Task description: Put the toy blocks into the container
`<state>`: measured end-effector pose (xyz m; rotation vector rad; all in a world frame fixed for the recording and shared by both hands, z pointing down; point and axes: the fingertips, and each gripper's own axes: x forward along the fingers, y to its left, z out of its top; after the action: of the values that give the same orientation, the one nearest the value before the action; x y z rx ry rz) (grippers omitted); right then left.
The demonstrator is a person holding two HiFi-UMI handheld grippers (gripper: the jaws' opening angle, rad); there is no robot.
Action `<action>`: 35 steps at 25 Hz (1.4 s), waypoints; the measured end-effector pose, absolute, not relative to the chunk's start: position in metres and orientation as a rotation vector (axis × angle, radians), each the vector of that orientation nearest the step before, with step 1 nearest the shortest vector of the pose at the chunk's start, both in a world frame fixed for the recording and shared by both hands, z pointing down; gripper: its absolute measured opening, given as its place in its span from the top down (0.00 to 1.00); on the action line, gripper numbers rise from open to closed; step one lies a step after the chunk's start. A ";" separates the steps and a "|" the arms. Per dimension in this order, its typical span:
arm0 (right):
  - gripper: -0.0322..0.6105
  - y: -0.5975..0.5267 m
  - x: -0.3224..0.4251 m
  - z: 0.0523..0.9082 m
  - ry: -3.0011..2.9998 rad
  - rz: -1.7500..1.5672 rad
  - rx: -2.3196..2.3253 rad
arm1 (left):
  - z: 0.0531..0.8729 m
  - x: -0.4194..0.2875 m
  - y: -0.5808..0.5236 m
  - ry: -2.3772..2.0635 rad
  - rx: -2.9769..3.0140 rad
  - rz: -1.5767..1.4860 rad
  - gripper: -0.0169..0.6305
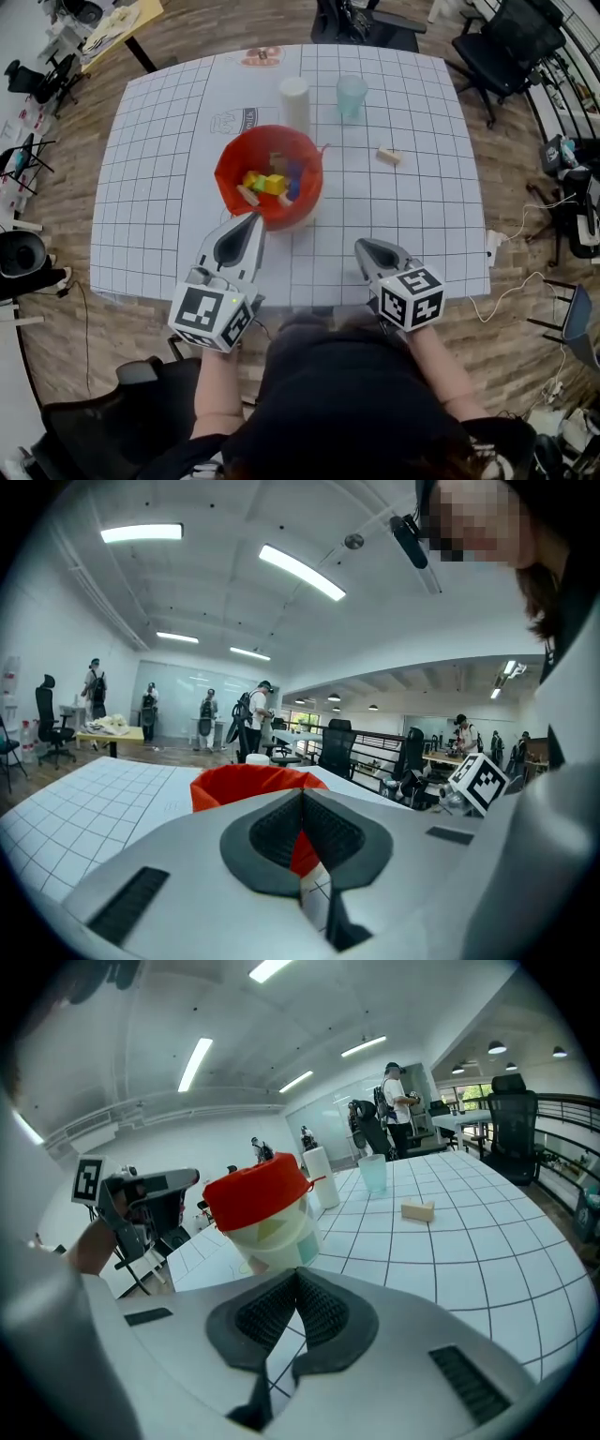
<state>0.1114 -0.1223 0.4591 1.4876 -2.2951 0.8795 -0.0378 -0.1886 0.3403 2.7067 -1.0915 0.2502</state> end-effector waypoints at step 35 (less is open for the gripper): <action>0.73 -0.200 0.200 0.408 -2.331 0.299 1.207 | 0.419 -0.046 -0.160 -1.390 2.408 0.441 0.93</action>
<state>0.1998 -0.1998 0.4077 1.2073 -2.3310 0.2992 -0.0457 -0.1604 0.4186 2.4077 -1.3897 0.4408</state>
